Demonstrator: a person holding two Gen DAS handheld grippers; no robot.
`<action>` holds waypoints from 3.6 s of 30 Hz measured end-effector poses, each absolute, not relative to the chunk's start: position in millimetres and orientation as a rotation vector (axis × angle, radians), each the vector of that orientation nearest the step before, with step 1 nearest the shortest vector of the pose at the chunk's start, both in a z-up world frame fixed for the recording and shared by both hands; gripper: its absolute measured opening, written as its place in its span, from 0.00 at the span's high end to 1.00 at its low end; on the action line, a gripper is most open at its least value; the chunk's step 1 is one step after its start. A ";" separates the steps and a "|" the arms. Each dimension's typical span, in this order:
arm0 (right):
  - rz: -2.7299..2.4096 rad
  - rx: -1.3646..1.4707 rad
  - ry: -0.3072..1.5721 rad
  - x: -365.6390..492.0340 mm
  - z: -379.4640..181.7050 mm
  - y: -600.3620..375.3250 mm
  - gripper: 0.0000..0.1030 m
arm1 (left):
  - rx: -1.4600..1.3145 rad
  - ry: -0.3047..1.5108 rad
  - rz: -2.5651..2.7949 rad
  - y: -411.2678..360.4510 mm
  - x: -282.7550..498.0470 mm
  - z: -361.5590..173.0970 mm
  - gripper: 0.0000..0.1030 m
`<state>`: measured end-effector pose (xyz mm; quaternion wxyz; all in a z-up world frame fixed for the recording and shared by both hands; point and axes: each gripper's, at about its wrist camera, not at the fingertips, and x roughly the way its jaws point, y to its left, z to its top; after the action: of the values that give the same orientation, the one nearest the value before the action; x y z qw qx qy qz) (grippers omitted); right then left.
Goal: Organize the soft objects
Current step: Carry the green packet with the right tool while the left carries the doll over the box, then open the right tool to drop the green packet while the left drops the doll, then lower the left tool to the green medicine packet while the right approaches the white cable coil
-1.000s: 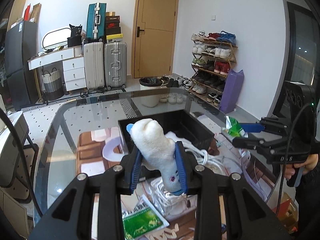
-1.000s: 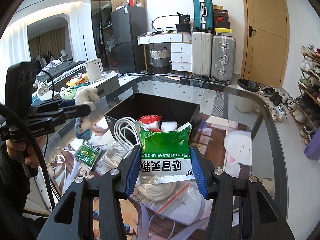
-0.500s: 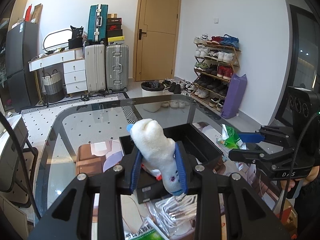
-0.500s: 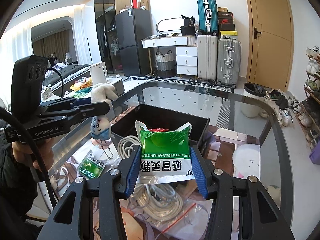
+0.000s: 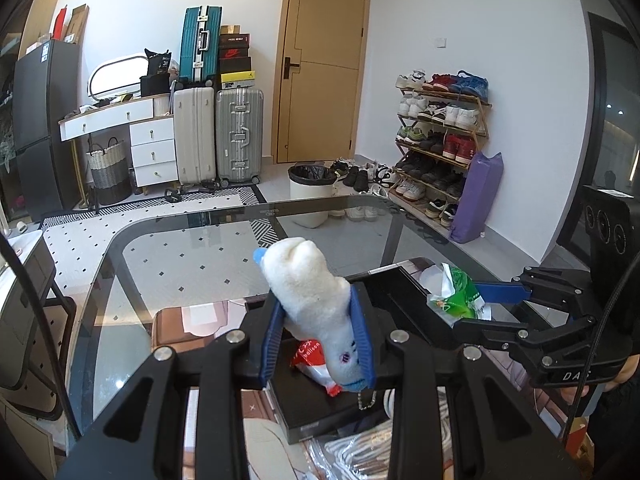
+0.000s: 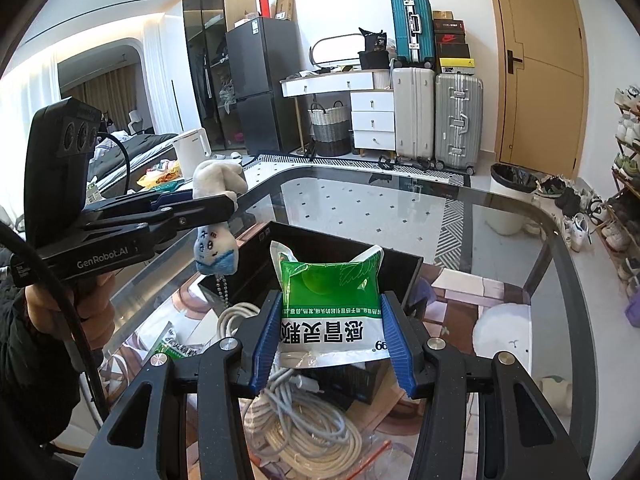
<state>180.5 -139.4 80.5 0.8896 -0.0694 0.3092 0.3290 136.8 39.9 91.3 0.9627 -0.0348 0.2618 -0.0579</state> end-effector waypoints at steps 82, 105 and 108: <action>0.584 -0.046 0.613 140.0 60.2 -170.3 0.01 | -0.031 0.700 -0.039 34.7 56.3 24.9 0.00; 0.616 -0.109 0.689 140.6 35.7 -147.4 0.01 | 0.009 0.836 -0.054 36.5 52.5 -2.8 0.00; 0.616 -0.112 0.695 140.9 33.2 -146.1 0.01 | 0.001 0.857 -0.055 37.9 54.4 -6.0 0.00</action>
<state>140.9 -146.1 33.2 0.8925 -0.0539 0.3352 0.2969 54.4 37.9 -6.0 0.9092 0.0003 0.4154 -0.0265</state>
